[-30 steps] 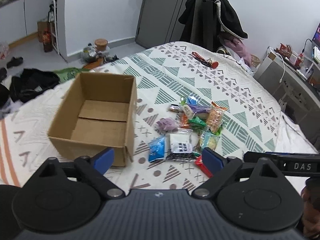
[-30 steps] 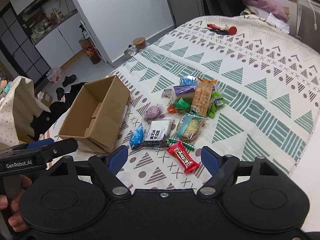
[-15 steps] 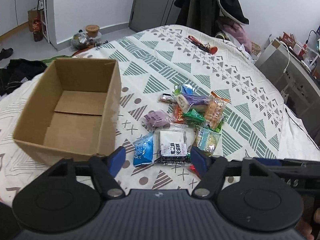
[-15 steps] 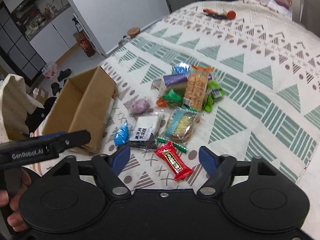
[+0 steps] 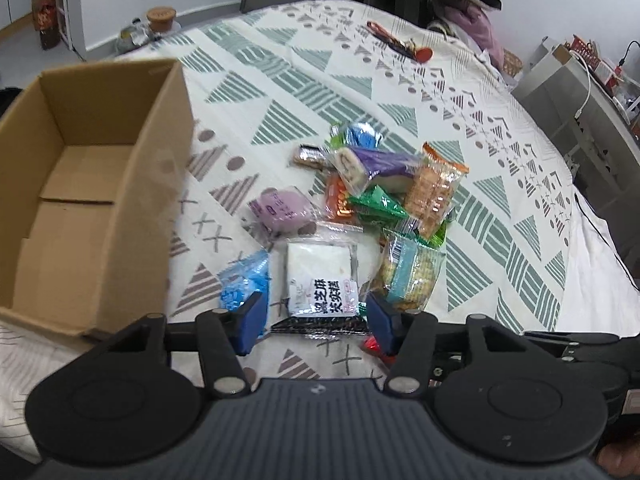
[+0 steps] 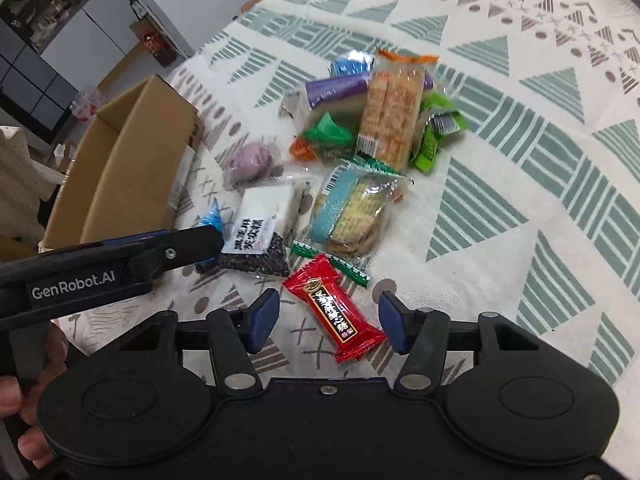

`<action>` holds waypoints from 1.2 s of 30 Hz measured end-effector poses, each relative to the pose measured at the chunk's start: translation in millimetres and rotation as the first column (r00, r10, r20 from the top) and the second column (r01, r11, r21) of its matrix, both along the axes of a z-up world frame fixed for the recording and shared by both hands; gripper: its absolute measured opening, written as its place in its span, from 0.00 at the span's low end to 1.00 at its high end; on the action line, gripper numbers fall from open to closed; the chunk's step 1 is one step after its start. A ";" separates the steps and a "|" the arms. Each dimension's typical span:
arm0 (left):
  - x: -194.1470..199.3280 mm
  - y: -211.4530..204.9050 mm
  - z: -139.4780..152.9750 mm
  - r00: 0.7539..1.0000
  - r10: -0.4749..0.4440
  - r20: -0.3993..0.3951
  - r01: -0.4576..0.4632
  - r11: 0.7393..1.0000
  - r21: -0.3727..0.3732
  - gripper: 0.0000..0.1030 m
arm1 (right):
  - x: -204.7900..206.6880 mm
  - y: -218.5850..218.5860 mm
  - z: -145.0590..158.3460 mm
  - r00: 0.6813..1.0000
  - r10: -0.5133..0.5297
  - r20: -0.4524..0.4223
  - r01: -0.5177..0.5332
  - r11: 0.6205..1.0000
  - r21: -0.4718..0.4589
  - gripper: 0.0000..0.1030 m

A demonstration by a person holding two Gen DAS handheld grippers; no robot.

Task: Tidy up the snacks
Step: 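Grasp the white sesame cake pack with the left gripper while the right grasps the red candy, then lift the white pack with the left gripper while the right lifts the red candy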

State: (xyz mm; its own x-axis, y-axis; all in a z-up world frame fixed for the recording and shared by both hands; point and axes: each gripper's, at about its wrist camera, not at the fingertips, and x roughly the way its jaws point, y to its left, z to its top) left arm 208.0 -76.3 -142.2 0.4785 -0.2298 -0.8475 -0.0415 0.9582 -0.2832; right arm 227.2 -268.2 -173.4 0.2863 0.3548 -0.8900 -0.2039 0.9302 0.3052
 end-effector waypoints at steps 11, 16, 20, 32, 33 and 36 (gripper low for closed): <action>22.2 -14.9 -22.9 0.998 -0.028 -0.048 0.029 0.999 0.015 0.54 | 7.1 11.4 -24.0 0.996 0.068 -0.059 -0.072 0.995 -0.066 0.33; 25.6 -26.3 -32.9 0.996 -0.061 -0.068 0.066 0.996 0.067 0.57 | 8.0 5.2 -23.2 0.997 0.054 -0.051 -0.057 0.996 -0.067 0.20; 26.0 -27.2 -42.5 0.994 -0.054 -0.095 0.060 0.996 0.064 0.57 | 7.0 0.1 -20.7 0.998 0.041 -0.044 -0.044 0.997 -0.062 0.20; 19.6 -28.9 -32.8 0.998 0.013 -0.066 -0.008 0.998 0.066 0.43 | 3.9 -3.4 -9.2 0.999 0.033 0.023 -0.031 0.998 -0.051 0.20; 17.1 -29.1 -28.9 0.998 0.015 -0.056 -0.011 0.998 0.068 0.43 | 3.2 -4.6 -7.1 0.999 0.028 0.031 -0.027 0.998 -0.050 0.20; 10.4 -27.5 -17.2 0.999 0.025 -0.030 -0.023 0.997 0.071 0.40 | 0.9 -7.7 0.0 0.998 0.018 0.054 -0.017 1.000 -0.025 0.20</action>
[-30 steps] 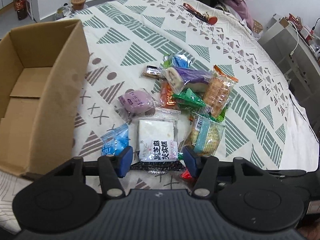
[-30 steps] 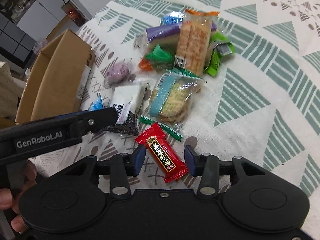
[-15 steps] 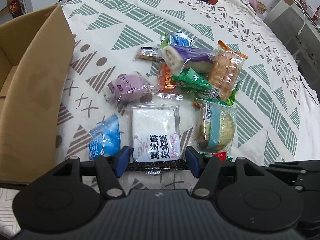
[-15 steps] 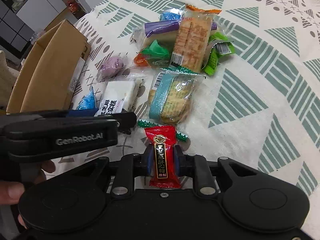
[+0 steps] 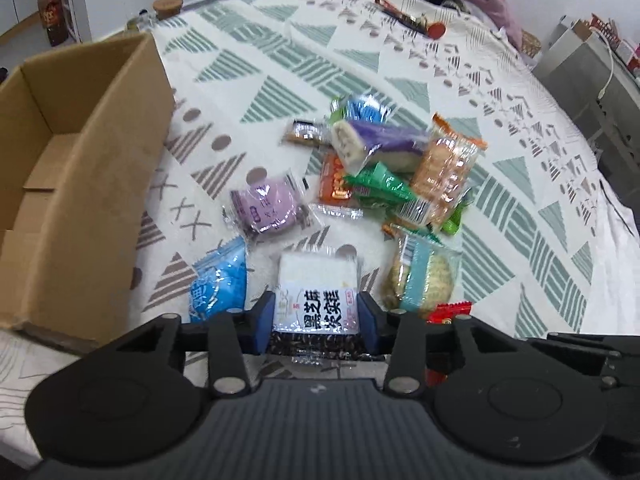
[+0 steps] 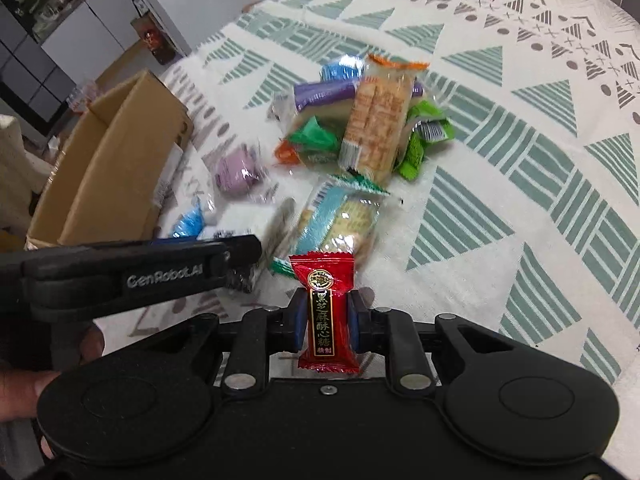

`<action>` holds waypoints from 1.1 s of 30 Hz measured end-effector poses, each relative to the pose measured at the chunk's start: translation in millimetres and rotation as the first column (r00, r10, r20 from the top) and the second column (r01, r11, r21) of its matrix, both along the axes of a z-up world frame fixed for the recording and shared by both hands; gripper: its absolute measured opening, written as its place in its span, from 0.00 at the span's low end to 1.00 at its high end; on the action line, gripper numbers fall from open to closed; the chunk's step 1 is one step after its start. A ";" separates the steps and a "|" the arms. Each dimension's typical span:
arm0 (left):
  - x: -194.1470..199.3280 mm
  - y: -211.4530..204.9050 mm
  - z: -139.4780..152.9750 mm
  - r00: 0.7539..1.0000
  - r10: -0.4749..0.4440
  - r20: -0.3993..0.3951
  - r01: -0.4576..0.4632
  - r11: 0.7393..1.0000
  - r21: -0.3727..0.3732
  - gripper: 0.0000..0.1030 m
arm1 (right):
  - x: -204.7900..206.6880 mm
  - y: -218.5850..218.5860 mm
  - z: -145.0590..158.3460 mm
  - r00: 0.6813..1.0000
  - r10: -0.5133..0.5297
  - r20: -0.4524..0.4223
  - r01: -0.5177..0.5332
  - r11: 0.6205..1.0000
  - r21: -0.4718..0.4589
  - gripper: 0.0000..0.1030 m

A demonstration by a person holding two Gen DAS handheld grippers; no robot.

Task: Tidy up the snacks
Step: 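Lift the white pack with the left gripper while the right lifts the red candy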

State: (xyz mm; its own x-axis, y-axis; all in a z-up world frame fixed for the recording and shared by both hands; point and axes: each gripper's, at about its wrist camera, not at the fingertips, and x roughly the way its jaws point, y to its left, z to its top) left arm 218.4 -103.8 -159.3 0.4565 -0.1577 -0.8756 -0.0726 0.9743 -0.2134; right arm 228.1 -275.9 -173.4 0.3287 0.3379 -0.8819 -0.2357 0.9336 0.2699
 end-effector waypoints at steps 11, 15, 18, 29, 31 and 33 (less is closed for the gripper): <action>-19.4 4.8 29.7 0.999 0.010 0.053 -0.010 1.000 0.005 0.07 | -8.9 -1.0 21.6 0.997 -0.005 0.074 -0.001 0.997 0.075 0.20; -20.9 6.3 28.7 0.998 0.034 0.046 -0.035 0.999 0.008 0.11 | -13.3 -4.8 23.6 0.997 -0.021 0.075 0.015 0.996 0.083 0.20; -19.1 7.0 24.0 0.999 0.031 0.029 -0.031 0.999 0.006 0.12 | -15.0 -7.5 22.5 0.997 -0.037 0.069 0.033 0.997 0.071 0.20; -8.0 1.9 -0.8 0.998 0.040 -0.045 -0.041 0.999 -0.015 0.49 | -7.2 -14.7 11.7 0.996 -0.091 0.012 0.090 0.993 0.073 0.20; -5.2 -0.9 -6.7 0.998 0.038 -0.055 -0.038 0.999 -0.001 0.51 | -4.9 -15.9 8.5 0.995 -0.097 -0.004 0.097 0.992 0.075 0.20; -3.6 -3.0 -12.5 0.997 0.040 -0.064 -0.039 0.999 0.014 0.52 | -1.5 -17.1 4.3 0.994 -0.102 -0.023 0.104 0.992 0.077 0.20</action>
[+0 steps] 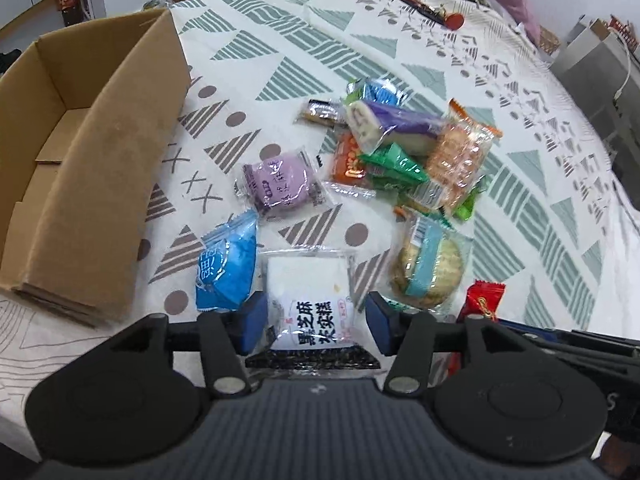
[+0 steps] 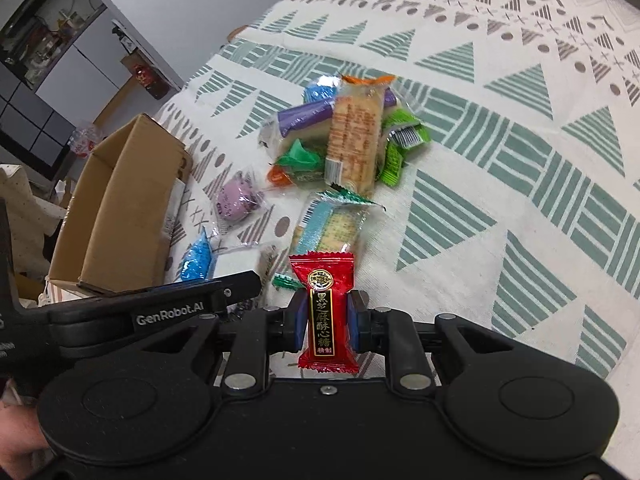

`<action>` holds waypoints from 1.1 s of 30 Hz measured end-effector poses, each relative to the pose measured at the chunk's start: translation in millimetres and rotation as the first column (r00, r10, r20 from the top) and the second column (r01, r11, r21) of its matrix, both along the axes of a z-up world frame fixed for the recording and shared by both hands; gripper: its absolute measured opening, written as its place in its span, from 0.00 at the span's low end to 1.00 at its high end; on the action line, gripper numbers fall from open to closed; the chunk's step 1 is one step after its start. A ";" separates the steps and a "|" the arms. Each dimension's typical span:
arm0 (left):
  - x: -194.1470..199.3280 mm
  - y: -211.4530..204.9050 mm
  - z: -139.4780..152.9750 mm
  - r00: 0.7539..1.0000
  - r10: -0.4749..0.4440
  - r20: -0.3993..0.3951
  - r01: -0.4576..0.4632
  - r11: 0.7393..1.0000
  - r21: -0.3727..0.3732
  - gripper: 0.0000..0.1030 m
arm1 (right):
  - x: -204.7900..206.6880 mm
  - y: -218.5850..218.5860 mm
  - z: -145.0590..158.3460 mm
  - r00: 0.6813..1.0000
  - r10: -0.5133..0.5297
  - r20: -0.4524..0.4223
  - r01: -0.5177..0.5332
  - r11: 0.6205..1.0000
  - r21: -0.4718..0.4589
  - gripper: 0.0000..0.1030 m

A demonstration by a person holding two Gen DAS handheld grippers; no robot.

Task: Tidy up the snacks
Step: 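Lift the white pack with the left gripper while the right lifts the red candy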

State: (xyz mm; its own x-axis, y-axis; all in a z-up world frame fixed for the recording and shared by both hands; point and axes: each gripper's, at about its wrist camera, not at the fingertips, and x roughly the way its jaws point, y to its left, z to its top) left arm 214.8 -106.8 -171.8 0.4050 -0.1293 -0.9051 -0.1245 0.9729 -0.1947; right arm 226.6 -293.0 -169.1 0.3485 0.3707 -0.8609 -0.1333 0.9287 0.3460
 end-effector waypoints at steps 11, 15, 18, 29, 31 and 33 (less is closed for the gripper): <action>2.5 -1.8 -15.3 1.000 -0.005 -0.027 0.006 1.000 0.021 0.45 | 11.7 0.9 -23.8 0.995 -0.018 -0.097 0.014 0.999 -0.045 0.22; -1.1 -1.1 -11.4 1.000 -0.011 -0.019 0.011 1.000 0.021 0.44 | 9.7 8.8 -27.6 0.994 0.011 -0.105 -0.019 0.997 -0.078 0.23; -4.2 1.4 -7.9 1.000 -0.002 -0.013 0.002 1.000 0.008 0.44 | 6.5 14.1 -28.9 0.994 0.040 -0.099 -0.051 0.993 -0.106 0.23; -21.6 17.2 35.1 0.997 0.011 0.074 -0.011 1.000 -0.005 0.43 | -2.8 12.8 0.6 0.999 0.041 0.012 -0.040 0.998 -0.055 0.20; -24.6 21.4 43.4 0.996 0.018 0.091 -0.017 1.000 -0.008 0.43 | -4.9 14.1 11.2 0.997 0.040 0.064 -0.037 0.999 -0.038 0.20; -27.7 26.3 54.1 0.993 0.025 0.113 -0.024 1.000 -0.007 0.43 | -6.0 15.5 20.6 0.993 0.040 0.107 -0.039 0.999 -0.003 0.20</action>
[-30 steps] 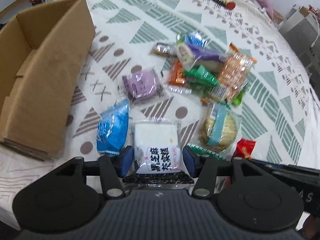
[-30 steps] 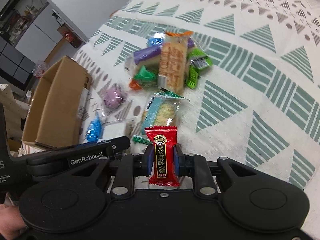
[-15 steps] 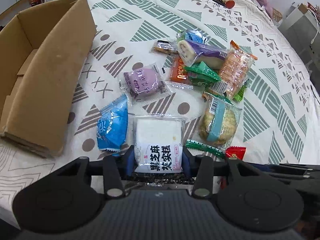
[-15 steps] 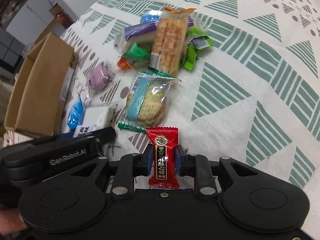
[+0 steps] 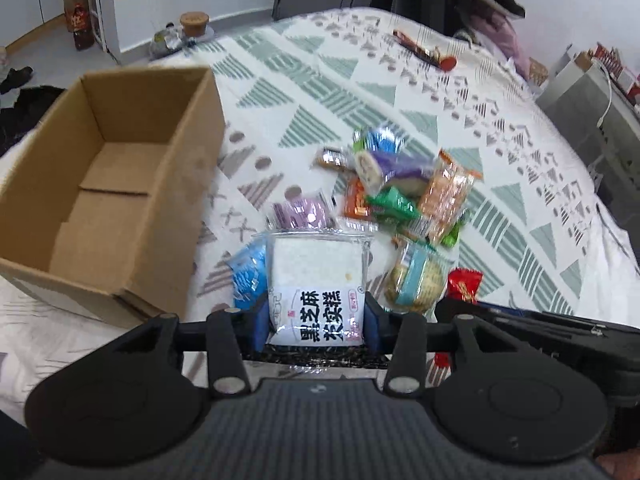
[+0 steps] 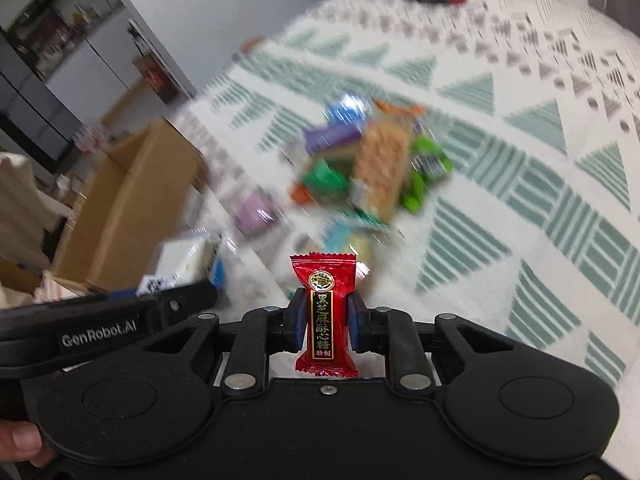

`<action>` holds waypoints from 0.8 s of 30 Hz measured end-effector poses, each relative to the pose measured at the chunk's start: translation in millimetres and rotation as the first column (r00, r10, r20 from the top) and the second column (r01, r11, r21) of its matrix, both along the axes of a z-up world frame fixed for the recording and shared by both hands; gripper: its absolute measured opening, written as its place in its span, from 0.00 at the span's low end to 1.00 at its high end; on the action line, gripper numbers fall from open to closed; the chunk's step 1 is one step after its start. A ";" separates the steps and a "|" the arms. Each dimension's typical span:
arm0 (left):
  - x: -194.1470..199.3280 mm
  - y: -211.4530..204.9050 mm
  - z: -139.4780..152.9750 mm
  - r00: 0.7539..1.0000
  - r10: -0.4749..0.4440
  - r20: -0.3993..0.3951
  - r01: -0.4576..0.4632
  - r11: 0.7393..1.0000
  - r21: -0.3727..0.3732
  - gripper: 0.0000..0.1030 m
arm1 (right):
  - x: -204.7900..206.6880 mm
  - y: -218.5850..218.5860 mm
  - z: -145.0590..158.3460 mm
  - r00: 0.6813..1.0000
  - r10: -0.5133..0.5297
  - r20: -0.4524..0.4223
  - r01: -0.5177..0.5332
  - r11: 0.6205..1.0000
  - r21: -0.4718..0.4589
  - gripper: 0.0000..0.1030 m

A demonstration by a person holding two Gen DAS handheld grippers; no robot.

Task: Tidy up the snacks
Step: 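Lift the white pack with the left gripper while the right lifts the red candy, then drop the white pack into the box with the left gripper while the right drops the red candy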

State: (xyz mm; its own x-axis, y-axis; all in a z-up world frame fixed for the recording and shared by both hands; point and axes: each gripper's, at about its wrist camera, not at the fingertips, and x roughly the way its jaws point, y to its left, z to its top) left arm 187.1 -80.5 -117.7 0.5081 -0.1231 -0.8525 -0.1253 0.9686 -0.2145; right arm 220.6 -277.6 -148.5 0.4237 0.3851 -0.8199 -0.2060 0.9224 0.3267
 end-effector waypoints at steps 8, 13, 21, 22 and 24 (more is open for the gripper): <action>-10.6 20.2 40.2 0.996 0.032 0.086 -0.032 0.999 0.005 0.43 | -1.2 16.6 25.1 0.992 0.032 0.123 -0.043 0.996 0.082 0.20; -17.1 32.2 59.5 0.990 0.054 0.128 -0.056 0.998 0.010 0.43 | -0.8 26.3 36.8 0.986 0.026 0.166 -0.048 0.991 0.128 0.20; -24.8 58.3 79.1 0.981 0.095 0.169 -0.102 0.994 0.033 0.43 | 5.3 62.5 45.5 0.969 0.079 0.232 -0.118 0.980 0.161 0.20; -25.3 61.6 80.7 0.980 0.099 0.173 -0.106 0.994 0.036 0.43 | 5.5 66.5 46.5 0.967 0.086 0.239 -0.128 0.978 0.165 0.20; -26.1 70.0 83.3 0.978 0.112 0.178 -0.121 0.992 0.040 0.43 | 5.0 72.6 49.4 0.963 0.096 0.253 -0.144 0.973 0.181 0.20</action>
